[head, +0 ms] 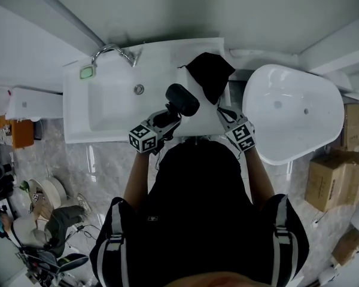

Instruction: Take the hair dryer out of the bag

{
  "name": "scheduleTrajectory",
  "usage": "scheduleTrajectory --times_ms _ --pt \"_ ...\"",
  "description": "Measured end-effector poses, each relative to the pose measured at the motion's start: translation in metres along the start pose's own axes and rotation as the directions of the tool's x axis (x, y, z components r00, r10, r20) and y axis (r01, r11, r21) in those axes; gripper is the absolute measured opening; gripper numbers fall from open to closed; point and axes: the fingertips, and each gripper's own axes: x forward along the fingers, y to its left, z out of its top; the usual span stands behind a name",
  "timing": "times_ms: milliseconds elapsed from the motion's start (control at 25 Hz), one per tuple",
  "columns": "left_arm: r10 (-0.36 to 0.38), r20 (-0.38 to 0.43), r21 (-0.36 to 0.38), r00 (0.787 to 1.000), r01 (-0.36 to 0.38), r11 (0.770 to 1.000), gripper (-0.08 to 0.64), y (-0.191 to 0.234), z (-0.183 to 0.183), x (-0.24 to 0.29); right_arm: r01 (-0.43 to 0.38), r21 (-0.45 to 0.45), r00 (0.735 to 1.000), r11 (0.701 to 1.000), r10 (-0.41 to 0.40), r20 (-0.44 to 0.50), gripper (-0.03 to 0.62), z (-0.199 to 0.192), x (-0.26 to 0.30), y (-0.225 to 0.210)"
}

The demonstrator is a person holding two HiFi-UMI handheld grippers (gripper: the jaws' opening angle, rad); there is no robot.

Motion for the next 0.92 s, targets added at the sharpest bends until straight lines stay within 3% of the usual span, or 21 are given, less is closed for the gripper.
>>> scheduleTrajectory --times_ms 440,920 --pt "0.086 0.045 -0.033 0.995 -0.085 0.996 0.199 -0.011 -0.008 0.011 -0.045 -0.040 0.998 0.998 0.047 0.030 0.067 -0.004 -0.017 -0.014" --pt "0.117 0.077 -0.071 0.990 -0.111 0.991 0.199 -0.016 -0.012 0.019 -0.071 -0.042 0.997 0.997 0.072 0.022 0.067 -0.020 -0.015 -0.009"
